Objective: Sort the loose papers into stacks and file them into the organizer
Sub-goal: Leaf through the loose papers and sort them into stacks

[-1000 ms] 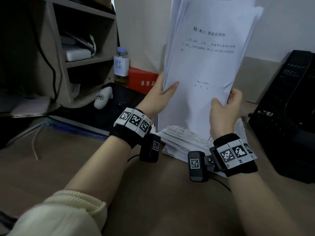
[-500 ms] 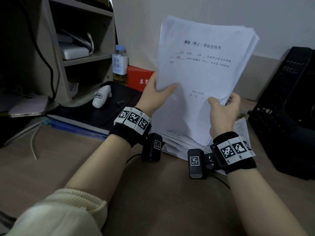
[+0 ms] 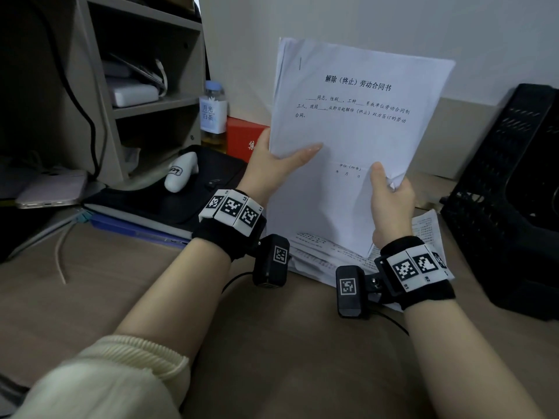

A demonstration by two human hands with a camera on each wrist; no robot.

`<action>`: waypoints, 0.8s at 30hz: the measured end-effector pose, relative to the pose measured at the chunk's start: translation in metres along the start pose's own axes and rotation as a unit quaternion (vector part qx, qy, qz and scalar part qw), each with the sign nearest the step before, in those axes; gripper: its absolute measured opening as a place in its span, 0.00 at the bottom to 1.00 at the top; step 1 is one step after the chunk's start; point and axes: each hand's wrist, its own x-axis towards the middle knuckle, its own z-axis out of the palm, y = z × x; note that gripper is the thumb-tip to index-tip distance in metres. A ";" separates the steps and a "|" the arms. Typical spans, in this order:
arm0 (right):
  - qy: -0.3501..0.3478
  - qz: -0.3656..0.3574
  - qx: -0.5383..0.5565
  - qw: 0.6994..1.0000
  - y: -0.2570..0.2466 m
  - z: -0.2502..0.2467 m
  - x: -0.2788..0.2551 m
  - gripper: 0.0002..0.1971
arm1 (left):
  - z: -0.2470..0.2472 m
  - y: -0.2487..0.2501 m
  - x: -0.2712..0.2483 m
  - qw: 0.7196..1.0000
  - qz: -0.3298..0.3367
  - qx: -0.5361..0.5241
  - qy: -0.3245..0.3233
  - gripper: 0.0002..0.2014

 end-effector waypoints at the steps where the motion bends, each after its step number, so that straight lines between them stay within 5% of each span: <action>1: -0.004 0.010 0.005 1.000 0.001 -0.001 -0.001 0.08 | -0.002 -0.002 0.000 1.000 -0.006 0.010 -0.014 0.27; 9: -0.003 0.001 0.015 1.000 0.000 0.000 -0.001 0.05 | -0.003 -0.002 -0.006 0.999 -0.043 0.024 -0.007 0.16; 24: -0.042 0.072 0.005 0.996 0.007 -0.004 -0.003 0.04 | -0.006 -0.008 -0.005 0.995 -0.094 0.035 0.005 0.15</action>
